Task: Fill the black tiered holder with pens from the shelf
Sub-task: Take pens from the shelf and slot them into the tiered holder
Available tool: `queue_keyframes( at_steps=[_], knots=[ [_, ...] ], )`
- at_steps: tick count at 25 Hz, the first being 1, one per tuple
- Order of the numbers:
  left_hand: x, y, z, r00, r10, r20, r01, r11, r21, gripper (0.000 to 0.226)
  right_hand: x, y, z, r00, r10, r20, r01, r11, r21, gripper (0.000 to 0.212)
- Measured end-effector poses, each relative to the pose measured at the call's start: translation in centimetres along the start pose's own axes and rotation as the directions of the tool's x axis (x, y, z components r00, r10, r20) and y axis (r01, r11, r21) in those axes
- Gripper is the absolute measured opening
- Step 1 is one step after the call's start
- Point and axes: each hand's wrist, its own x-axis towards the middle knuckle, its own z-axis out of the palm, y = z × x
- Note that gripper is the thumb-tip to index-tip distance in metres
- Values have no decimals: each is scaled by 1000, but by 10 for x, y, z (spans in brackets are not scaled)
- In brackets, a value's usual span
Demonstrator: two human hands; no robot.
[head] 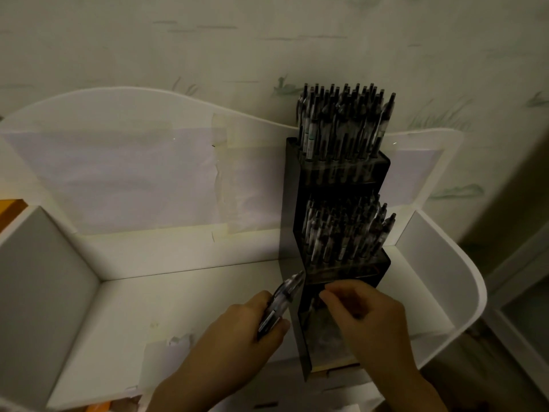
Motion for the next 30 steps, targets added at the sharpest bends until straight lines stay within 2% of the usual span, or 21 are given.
queue_keyframes(
  at_steps=[3, 6, 9, 13, 17, 20, 24, 27, 30],
  knots=[
    [1, 3, 4, 999, 38, 29, -38, 999, -13, 13, 2, -8, -2, 986, 103, 134, -131, 966, 222, 16],
    [1, 7, 8, 994, 77, 80, -76, 997, -17, 10, 4, -12, -2, 927, 160, 338, -282, 893, 351, 24],
    [1, 9, 10, 990, 97, 100, -95, 995, -18, 11, 5, -13, -3, 894, 171, 415, -349, 846, 403, 23],
    [1, 9, 10, 990, 103, 97, -102, 995, -10, 9, 4, -12, -9, 909, 175, 379, -352, 810, 469, 18],
    [-1, 8, 6, 994, 78, 81, -76, 997, -33, 11, 12, -8, -21, 935, 246, 257, -353, 731, 584, 18],
    [0, 9, 2, 997, 68, 39, -65, 996, -55, 11, 17, -9, -32, 954, 243, 174, -298, 732, 613, 13],
    [0, 6, 1, 999, 37, 7, -37, 999, -20, 14, 22, -12, -49, 981, 191, -19, -151, 829, 538, 18],
    [0, 4, 2, 1000, 4, 1, -4, 1000, -16, 12, 22, -12, -54, 995, -4, -97, 29, 966, 258, 21],
    [2, 4, 2, 1000, 6, -1, -6, 1000, -16, 11, 19, -5, -43, 976, -211, -54, 210, 977, -29, 21]
  ],
)
